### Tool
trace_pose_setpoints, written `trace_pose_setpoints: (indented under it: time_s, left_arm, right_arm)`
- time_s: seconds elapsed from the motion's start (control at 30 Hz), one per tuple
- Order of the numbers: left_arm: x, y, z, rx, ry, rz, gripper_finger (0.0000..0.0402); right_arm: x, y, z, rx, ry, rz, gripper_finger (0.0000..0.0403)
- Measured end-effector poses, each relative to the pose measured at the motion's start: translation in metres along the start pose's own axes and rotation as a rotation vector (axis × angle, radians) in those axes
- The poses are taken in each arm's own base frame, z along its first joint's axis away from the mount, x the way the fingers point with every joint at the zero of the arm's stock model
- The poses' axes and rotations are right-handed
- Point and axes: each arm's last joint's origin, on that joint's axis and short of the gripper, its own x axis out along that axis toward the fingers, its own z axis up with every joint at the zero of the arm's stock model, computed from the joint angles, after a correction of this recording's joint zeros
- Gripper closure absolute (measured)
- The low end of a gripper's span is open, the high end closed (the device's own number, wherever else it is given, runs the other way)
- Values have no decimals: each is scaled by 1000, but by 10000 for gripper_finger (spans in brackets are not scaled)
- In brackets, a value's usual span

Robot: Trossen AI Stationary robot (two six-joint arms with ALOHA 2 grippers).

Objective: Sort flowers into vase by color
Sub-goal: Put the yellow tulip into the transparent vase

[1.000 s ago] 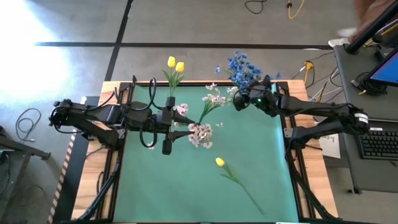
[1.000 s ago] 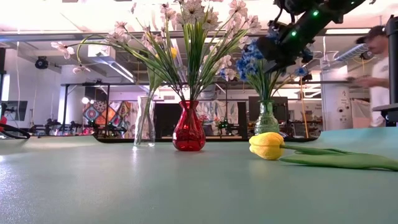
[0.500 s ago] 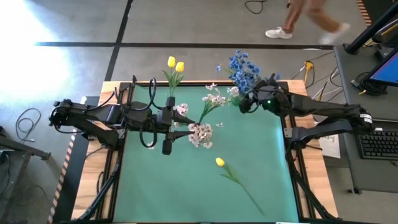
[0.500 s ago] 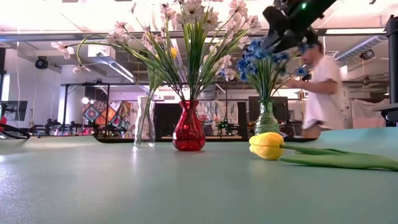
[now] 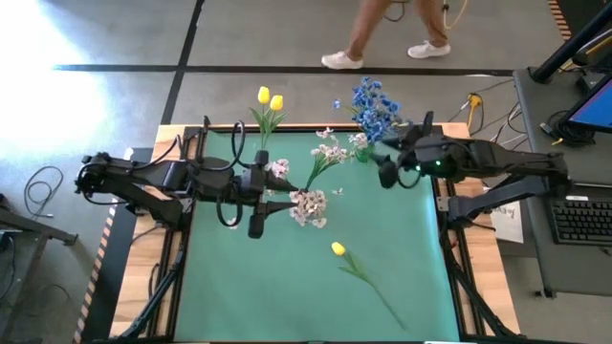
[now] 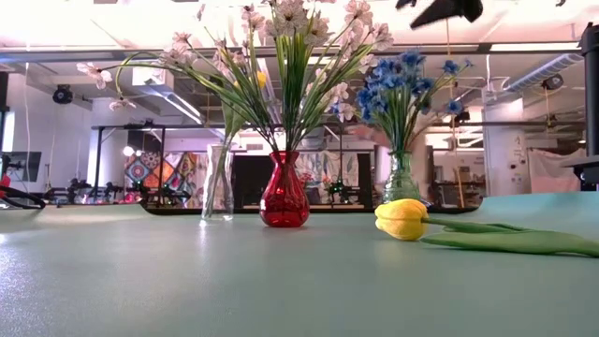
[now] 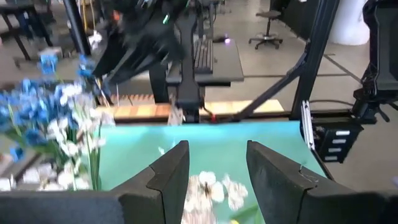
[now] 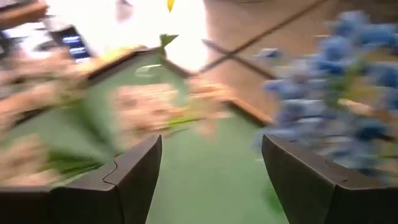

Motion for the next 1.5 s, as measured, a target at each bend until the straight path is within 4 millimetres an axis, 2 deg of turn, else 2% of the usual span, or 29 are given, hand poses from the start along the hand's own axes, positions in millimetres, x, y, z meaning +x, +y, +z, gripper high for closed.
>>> trace_pose_setpoints:
  time_s: [0.2, 0.37, 0.6, 0.8, 0.97, 1.1, 1.27, 1.5]
  left_arm:
    - [-5, 1, -9, -78, 104, 7, 254]
    - [-6, 1, -16, -124, 178, 12, 254]
    - [-7, -1, -17, -135, 185, -2, 254]
    - [-7, -2, -17, -135, 185, -3, 254]
    - [-7, -2, -17, -135, 184, -3, 254]
    - [-7, -2, -17, -135, 184, -3, 254]
    - [-7, -2, -17, -135, 184, -3, 254]
    - [-6, -2, -17, -132, 184, -3, 254]
  right_arm:
    - [-17, 26, -6, 50, 138, 354, 144]
    - [-21, 51, -34, 74, 372, 534, 151]
    - [-8, 82, -99, 25, 673, 423, 153]
    - [16, 107, -155, -25, 764, 336, 155]
    - [39, 128, -193, -42, 831, 244, 163]
    - [56, 147, -215, -71, 863, 196, 166]
    - [73, 168, -230, -130, 889, 175, 168]
    - [88, 181, -246, -167, 913, 145, 192]
